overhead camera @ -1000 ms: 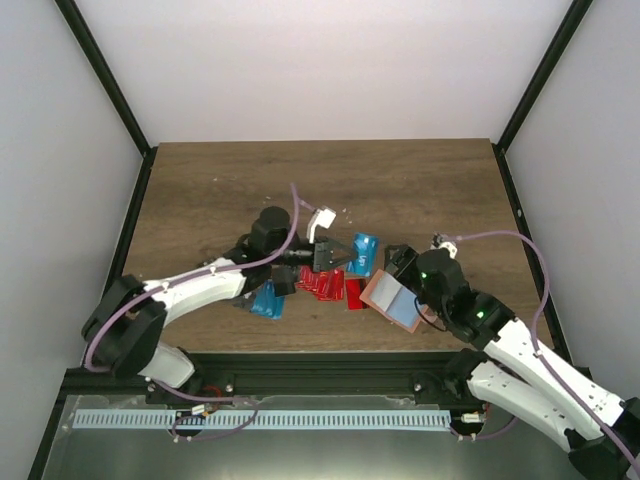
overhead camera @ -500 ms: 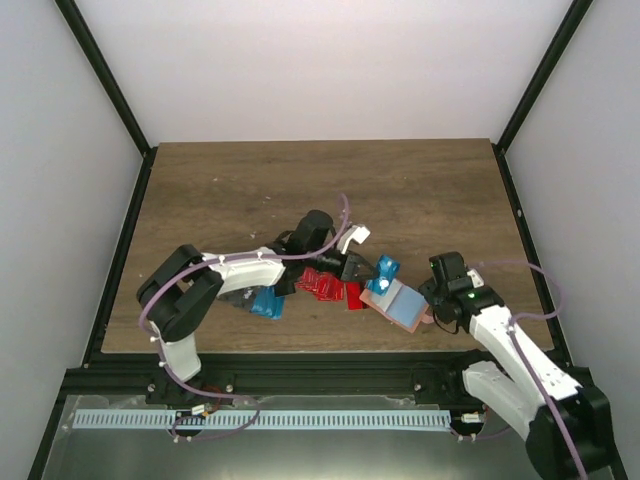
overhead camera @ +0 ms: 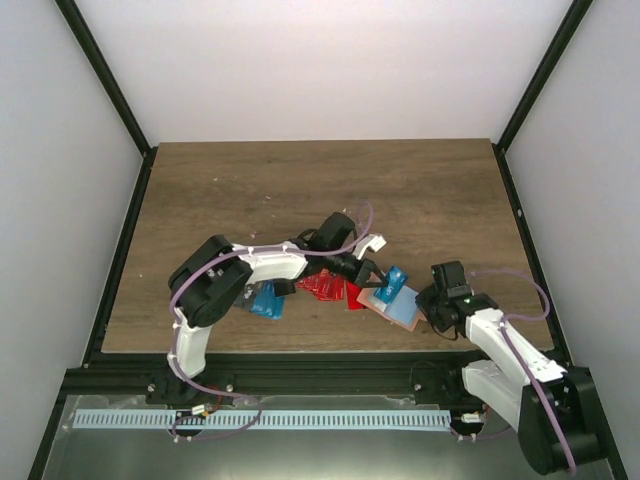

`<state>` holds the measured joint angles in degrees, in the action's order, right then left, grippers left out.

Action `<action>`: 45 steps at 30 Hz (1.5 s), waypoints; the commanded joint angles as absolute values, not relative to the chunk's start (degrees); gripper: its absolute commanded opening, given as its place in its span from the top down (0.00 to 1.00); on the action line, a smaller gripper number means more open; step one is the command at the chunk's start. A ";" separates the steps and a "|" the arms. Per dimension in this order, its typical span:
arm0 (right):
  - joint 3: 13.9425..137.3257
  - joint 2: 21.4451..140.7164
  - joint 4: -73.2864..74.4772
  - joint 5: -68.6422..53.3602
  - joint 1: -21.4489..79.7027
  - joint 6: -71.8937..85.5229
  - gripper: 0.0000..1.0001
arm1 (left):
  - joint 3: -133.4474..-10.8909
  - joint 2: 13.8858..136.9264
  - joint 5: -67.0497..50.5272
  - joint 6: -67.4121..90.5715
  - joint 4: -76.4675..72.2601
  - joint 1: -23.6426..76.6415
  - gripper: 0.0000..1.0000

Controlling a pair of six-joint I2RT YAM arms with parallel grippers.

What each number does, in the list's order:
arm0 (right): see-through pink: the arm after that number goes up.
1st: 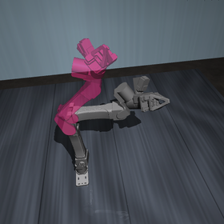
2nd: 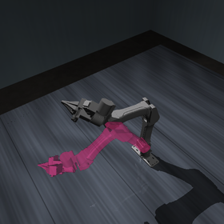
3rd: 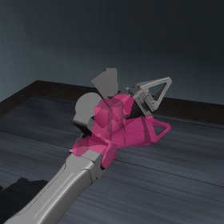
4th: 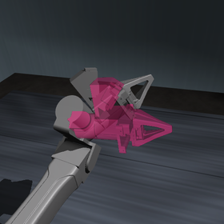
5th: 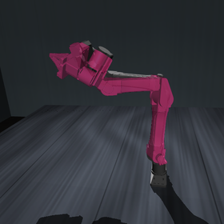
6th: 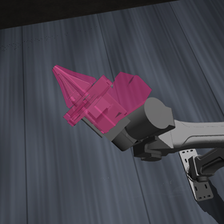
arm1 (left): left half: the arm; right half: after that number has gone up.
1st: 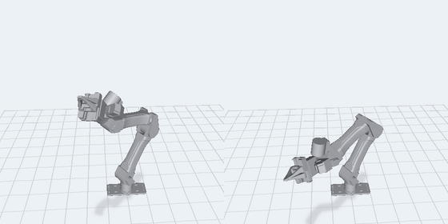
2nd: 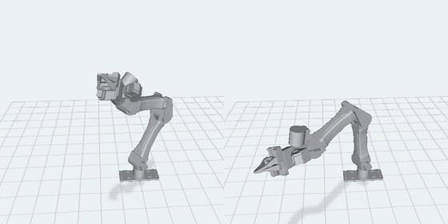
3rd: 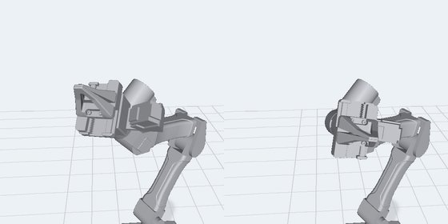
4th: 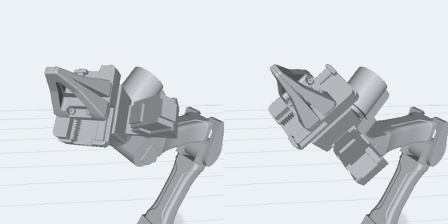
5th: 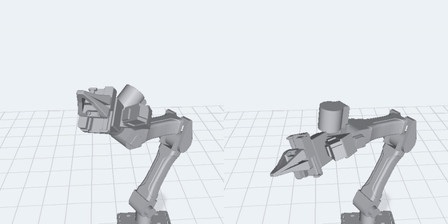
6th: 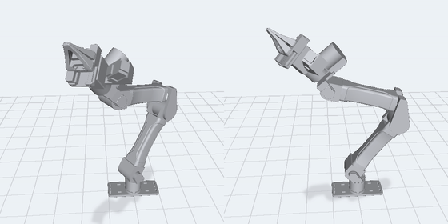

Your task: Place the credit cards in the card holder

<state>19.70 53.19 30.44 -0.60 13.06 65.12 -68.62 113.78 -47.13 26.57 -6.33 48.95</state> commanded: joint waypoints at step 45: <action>14.24 58.36 18.06 -8.53 12.48 58.10 0.99 | -66.51 113.93 -39.57 36.16 3.94 48.84 0.96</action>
